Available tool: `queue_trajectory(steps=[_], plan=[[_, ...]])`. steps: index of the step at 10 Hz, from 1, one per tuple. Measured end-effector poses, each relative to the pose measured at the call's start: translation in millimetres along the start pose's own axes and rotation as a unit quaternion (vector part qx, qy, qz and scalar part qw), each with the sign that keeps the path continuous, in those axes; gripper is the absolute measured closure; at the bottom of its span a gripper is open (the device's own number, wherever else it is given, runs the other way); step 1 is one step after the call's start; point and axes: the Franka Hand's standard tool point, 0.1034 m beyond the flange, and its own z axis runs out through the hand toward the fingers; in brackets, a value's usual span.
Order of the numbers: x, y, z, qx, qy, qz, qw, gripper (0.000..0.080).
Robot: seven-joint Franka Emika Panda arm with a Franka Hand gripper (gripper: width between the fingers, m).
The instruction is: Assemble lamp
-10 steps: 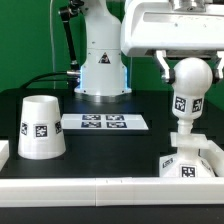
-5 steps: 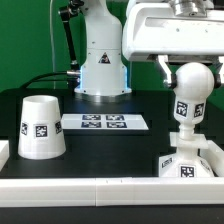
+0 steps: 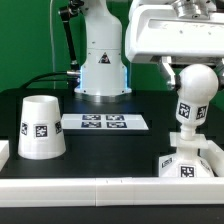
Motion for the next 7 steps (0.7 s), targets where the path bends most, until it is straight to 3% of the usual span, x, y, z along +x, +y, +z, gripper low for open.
queue_trajectory(steps=[3,7], plan=[[5.4,-3.0,-0.6,0.003,-0.002,-0.001,1.0,0.022],[6.2,1.3,-0.1,-0.006,0.029,-0.003,1.0,0.022]])
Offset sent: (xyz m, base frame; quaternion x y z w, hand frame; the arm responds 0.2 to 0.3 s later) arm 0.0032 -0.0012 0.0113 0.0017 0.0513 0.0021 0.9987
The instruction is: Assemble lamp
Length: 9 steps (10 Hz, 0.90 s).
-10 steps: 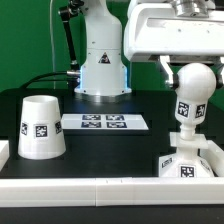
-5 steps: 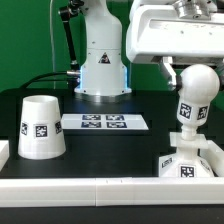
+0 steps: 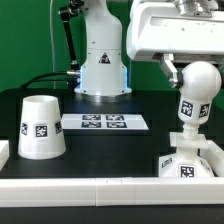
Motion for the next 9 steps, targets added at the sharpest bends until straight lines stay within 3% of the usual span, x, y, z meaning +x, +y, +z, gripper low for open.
queue_trajectory(steps=[9], plan=[[-24.1,-14.4,2.3,0.007,-0.019,-0.012,1.0,0.022]])
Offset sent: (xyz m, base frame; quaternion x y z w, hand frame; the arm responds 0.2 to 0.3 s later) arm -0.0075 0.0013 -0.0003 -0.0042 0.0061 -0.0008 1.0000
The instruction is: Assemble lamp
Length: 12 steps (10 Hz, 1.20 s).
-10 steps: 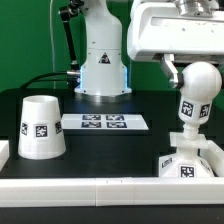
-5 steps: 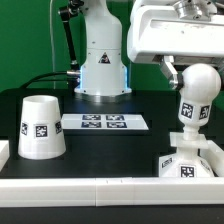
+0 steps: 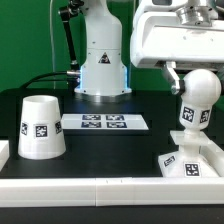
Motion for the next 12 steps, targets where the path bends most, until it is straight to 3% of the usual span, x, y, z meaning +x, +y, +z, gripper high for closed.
queue_trajectory(steps=[7,9,12], plan=[[-4.3,-2.1,3.8,0.001,-0.006,-0.003,1.0,0.022],[-5.5,-2.2,4.4,0.001,-0.008,-0.003,1.0,0.0114],[-11.6,-6.1,-3.9,0.004,-0.013,-0.004,1.0,0.0102]])
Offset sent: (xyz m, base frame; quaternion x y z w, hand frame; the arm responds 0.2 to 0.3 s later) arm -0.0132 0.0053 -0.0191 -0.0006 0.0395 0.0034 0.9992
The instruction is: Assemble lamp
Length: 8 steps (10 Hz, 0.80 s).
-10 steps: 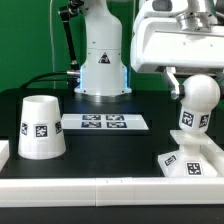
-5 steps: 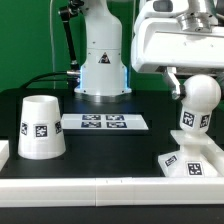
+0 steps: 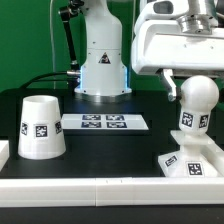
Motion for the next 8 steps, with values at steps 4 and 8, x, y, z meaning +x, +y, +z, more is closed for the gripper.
queue_trajectory(steps=[4,8], plan=[[6.3,-0.8,-20.6,0.009,-0.011,0.004,1.0,0.0101],[3.7,-1.7,-19.2,0.013,-0.03,0.003,0.999,0.0101]])
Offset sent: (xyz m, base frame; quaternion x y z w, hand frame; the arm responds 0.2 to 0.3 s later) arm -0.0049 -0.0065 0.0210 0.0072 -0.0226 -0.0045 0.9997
